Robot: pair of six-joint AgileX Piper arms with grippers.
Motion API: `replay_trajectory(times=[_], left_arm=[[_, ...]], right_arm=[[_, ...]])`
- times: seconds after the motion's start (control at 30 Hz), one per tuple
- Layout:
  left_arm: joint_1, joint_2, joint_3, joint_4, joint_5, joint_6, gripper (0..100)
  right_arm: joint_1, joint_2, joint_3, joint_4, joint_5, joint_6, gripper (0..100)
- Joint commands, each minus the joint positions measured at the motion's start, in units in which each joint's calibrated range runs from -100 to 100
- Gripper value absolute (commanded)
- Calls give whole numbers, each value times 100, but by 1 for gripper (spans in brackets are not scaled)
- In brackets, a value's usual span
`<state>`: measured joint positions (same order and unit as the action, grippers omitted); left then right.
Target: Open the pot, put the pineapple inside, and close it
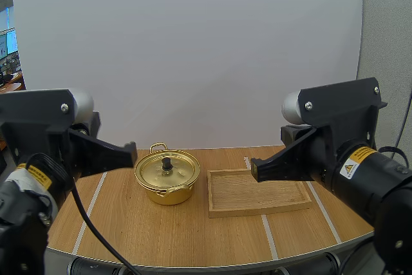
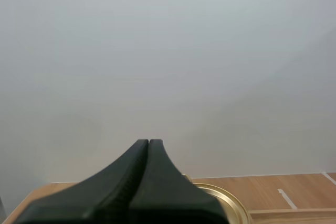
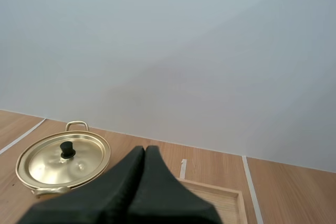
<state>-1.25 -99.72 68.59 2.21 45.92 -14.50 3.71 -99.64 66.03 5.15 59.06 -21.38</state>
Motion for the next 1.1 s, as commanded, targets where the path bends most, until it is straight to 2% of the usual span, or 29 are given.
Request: replay_trajectory(times=[0.0,0.1,0.3,0.6,0.8,1.07], left_arm=[[7,-28,407,287,-792,-140,0],[7,-28,810,287,-1130,-140,0],[7,-28,1730,287,-3000,-140,0],[7,-28,2859,287,-3981,-120,0],[7,-28,3141,287,-4038,89,0],[7,-28,3141,275,-3466,-1,0]], right_arm=[[-21,-36,339,-36,-800,9,0],[-21,-36,801,-173,-1251,9,0],[-21,-36,1808,-927,-2440,9,0],[-21,-36,3034,-951,-4264,9,0],[-21,-36,3397,-929,-4588,17,0],[-125,-36,3397,-356,-4016,265,0]])
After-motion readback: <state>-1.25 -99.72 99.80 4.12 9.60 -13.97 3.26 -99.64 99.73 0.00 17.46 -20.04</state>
